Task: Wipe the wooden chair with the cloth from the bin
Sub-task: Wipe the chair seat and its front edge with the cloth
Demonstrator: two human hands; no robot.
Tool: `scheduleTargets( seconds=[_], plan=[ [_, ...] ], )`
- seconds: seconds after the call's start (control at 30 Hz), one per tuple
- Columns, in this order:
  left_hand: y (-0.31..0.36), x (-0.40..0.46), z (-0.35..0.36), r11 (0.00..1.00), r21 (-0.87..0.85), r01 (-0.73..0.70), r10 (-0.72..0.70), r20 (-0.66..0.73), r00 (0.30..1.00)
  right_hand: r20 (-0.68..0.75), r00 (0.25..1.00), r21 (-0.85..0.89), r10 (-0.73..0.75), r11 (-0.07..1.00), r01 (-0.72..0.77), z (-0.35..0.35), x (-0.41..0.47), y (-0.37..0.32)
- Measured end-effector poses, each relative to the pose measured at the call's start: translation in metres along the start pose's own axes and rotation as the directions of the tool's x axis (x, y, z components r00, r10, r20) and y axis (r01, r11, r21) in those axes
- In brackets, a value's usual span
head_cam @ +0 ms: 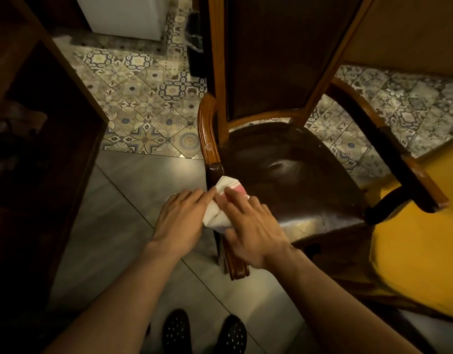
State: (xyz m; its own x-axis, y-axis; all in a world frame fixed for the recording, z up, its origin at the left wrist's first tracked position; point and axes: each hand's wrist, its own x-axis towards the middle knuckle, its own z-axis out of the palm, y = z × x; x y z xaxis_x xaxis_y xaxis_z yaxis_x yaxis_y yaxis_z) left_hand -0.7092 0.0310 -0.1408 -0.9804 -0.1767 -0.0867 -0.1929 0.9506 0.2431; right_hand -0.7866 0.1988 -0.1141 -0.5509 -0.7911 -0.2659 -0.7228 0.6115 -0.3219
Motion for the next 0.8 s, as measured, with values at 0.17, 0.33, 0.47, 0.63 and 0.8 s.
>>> scheduleTargets(
  seconds=[0.17, 0.33, 0.47, 0.63, 0.8],
  plan=[
    [-0.023, 0.01, 0.0, 0.982, -0.167, -0.084, 0.104, 0.115, 0.988, -0.069, 0.996, -0.064, 0.06, 0.996, -0.065, 0.02, 0.001, -0.006],
    [-0.02, 0.037, -0.012, 0.964, -0.187, -0.19, 0.192, -0.005, 0.981, -0.149, 0.986, -0.103, 0.071, 0.991, -0.087, 0.035, -0.002, -0.009],
    [-0.002, 0.047, 0.0, 0.951, -0.169, -0.26, 0.282, 0.123, 0.951, -0.154, 0.988, -0.069, 0.009, 0.997, -0.02, 0.036, -0.016, -0.011],
    [-0.003, 0.041, 0.019, 0.94, -0.191, -0.283, 0.3, 0.063, 0.952, -0.149, 0.989, 0.089, 0.022, 0.996, -0.009, 0.043, -0.05, -0.017],
    [-0.007, 0.04, 0.025, 0.927, -0.225, -0.301, 0.316, 0.036, 0.948, -0.098, 0.995, -0.056, -0.033, 0.998, 0.028, 0.054, -0.091, -0.014]
  ],
)
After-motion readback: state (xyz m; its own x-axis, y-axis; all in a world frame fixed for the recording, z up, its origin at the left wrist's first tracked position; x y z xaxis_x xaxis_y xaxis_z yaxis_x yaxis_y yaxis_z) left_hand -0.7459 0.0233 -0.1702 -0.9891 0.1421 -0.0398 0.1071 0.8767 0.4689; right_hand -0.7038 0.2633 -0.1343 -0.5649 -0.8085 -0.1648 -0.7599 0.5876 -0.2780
